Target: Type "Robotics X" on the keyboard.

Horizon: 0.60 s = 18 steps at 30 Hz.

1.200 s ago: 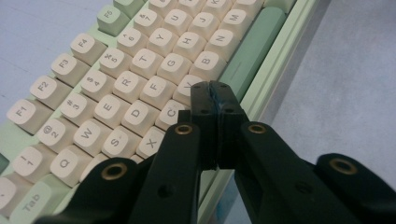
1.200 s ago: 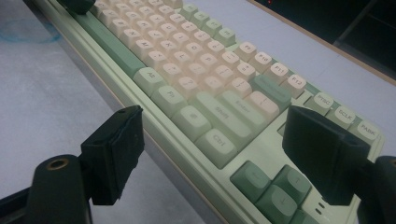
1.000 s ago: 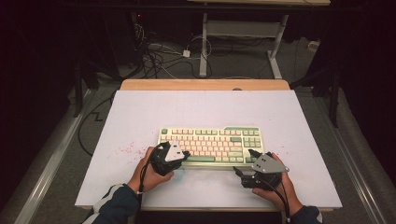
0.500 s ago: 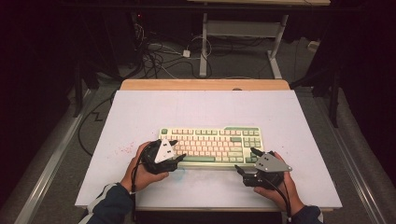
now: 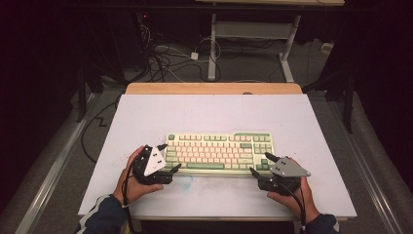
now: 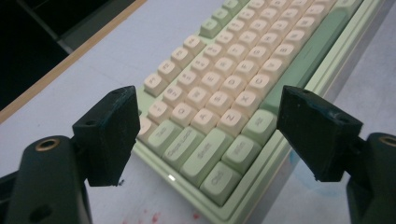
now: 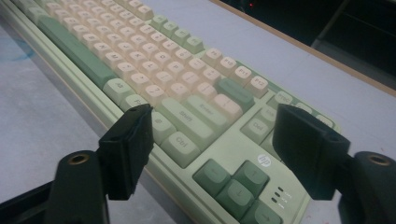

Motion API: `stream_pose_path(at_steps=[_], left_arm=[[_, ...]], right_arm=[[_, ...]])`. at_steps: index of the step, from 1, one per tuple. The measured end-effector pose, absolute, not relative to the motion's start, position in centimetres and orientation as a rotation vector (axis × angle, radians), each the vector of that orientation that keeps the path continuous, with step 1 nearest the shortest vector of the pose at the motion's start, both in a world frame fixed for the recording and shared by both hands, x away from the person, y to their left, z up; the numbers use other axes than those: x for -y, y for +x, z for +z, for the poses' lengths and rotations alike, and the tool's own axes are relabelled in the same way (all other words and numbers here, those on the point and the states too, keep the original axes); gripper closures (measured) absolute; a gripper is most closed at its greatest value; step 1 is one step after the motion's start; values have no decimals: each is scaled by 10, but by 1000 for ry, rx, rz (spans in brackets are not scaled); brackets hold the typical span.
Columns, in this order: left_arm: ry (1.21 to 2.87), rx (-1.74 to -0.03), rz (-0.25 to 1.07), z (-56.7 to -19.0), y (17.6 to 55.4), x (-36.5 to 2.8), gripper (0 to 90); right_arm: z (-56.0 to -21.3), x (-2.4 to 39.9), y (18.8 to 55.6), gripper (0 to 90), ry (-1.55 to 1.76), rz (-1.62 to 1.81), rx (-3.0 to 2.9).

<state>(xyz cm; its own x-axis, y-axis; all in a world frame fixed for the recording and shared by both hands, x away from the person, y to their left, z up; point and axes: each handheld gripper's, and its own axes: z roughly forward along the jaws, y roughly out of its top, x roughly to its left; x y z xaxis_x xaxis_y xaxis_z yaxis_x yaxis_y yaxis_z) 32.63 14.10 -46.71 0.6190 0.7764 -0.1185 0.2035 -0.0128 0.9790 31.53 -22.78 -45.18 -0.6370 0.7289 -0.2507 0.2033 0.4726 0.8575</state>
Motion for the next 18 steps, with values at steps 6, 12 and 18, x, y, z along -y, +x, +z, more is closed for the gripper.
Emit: stream_pose_path(at_steps=[6, 12, 18], left_arm=[[1552, -892, 566, -478, 317, -156, 203], [1568, -927, 567, -487, 312, -165, 203], [1568, -951, 555, -490, 312, -167, 203]], right_arm=[[-446, 232, 318, 665, 787, 1128, -2122], [-440, 233, 333, 900, 856, 1108, -2209], [-437, 222, 347, 900, 841, 1110, -2265]])
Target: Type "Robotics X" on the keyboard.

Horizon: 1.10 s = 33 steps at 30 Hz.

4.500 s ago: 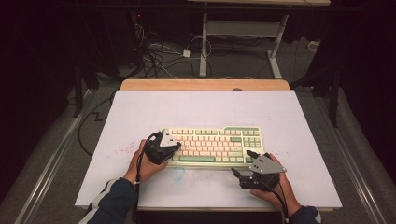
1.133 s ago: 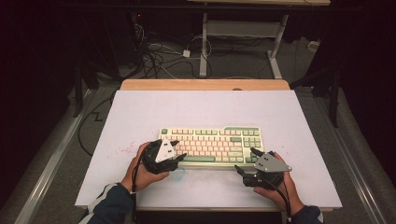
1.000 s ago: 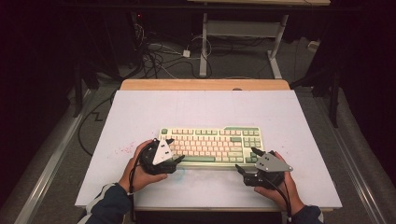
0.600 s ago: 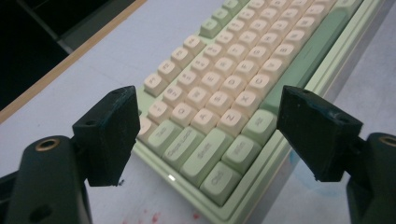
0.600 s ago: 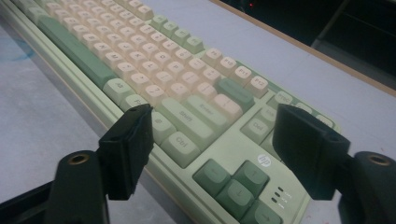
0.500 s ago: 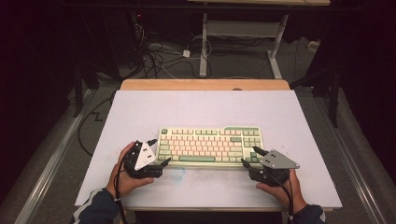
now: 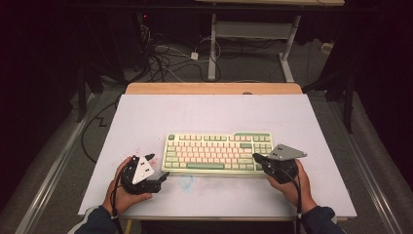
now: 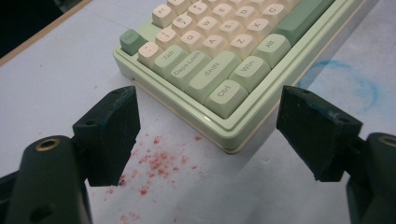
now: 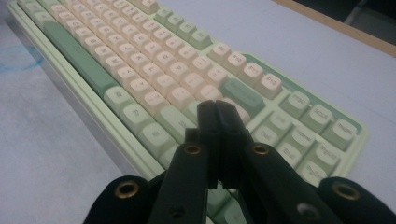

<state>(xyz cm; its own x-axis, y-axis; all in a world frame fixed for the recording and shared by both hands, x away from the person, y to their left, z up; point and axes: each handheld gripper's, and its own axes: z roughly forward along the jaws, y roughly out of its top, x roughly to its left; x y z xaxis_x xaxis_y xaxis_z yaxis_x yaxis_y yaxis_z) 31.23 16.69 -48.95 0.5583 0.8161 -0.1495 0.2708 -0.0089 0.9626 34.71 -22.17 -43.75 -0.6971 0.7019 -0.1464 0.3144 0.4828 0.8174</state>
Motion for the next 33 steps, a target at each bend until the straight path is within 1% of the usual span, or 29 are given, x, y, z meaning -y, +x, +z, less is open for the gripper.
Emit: stream_pose_path(at_steps=[8, 17, 21, 24, 26, 29, 32, 33], left_arm=[[1600, -944, 545, -494, 311, -161, 205], [1608, -942, 542, -494, 312, -161, 208], [1594, -942, 526, -491, 311, -161, 242], [1588, -945, 523, -489, 311, -162, 290], [1578, -945, 514, -486, 311, -164, 342], [1564, -935, 495, -481, 309, -168, 471], [1552, -935, 459, -474, 309, -170, 642], [1548, -938, 456, -473, 309, -170, 683]], right_arm=[[-445, 201, 360, 900, 808, 1067, -2336], [-453, 197, 365, 900, 815, 1030, -2366], [-457, 198, 366, 900, 828, 1020, -2374], [-459, 198, 366, 900, 829, 1035, -2366], [-459, 198, 366, 900, 833, 1039, -2364], [-459, 198, 365, 900, 831, 1042, -2362], [-460, 199, 365, 900, 831, 1046, -2360], [-460, 199, 365, 900, 831, 1046, -2358]])
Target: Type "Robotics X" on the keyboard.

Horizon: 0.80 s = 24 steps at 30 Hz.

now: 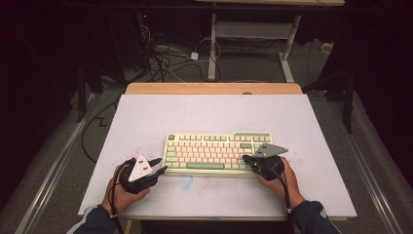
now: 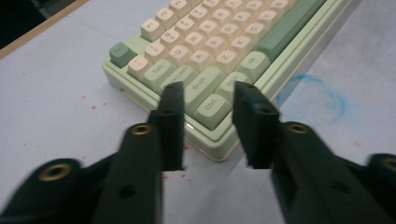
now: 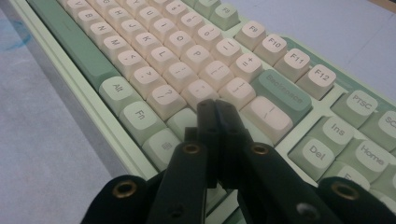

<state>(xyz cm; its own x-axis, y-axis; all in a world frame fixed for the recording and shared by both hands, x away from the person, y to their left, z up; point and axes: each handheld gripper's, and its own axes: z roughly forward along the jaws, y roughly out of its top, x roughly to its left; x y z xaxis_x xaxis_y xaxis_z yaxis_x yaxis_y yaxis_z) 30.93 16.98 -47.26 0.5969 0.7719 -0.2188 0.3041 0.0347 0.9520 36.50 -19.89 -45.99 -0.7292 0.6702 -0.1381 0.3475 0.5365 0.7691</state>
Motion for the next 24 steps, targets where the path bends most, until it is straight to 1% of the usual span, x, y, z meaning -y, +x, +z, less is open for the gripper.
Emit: stream_pose_path(at_steps=[3, 5, 7, 13, 24], left_arm=[[1551, -943, 460, -470, 311, -168, 791], [1554, -950, 456, -468, 312, -168, 842], [1558, -956, 450, -466, 314, -167, 874], [1568, -980, 430, -459, 322, -161, 877], [1617, -985, 410, -449, 343, -136, 876]], right_arm=[[-460, 199, 365, 900, 823, 1043, -2357], [-460, 199, 365, 900, 823, 1044, -2357], [-460, 199, 365, 900, 821, 1042, -2356], [-460, 199, 364, 900, 819, 1042, -2354], [-460, 198, 364, 900, 820, 1038, -2353]])
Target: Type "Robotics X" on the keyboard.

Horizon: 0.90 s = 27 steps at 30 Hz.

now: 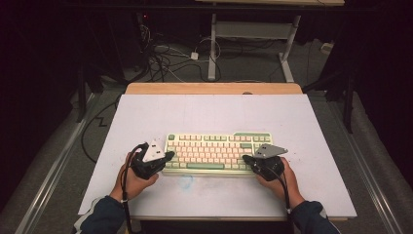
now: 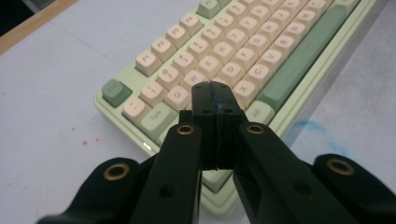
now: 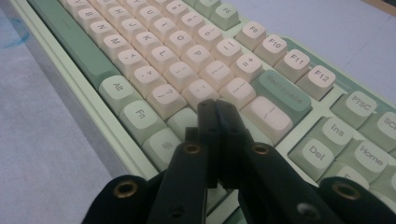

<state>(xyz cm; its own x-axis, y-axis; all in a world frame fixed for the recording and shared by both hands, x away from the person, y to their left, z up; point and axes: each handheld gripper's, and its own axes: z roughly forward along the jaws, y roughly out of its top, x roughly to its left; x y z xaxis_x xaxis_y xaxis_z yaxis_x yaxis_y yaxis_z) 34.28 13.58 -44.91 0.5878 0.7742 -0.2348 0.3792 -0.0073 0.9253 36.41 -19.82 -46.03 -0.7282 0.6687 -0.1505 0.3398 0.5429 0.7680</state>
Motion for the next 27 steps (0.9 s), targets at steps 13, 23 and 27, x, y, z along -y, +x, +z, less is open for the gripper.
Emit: stream_pose_path(at_steps=[13, 23, 27], left_arm=[[1677, -968, 356, -456, 356, -108, 875], [1723, -964, 341, -466, 362, -95, 874], [1739, -963, 338, -469, 362, -93, 874]], right_arm=[[-461, 198, 364, 900, 814, 1035, -2350], [-461, 198, 364, 900, 812, 1033, -2351], [-461, 199, 364, 900, 814, 1037, -2351]])
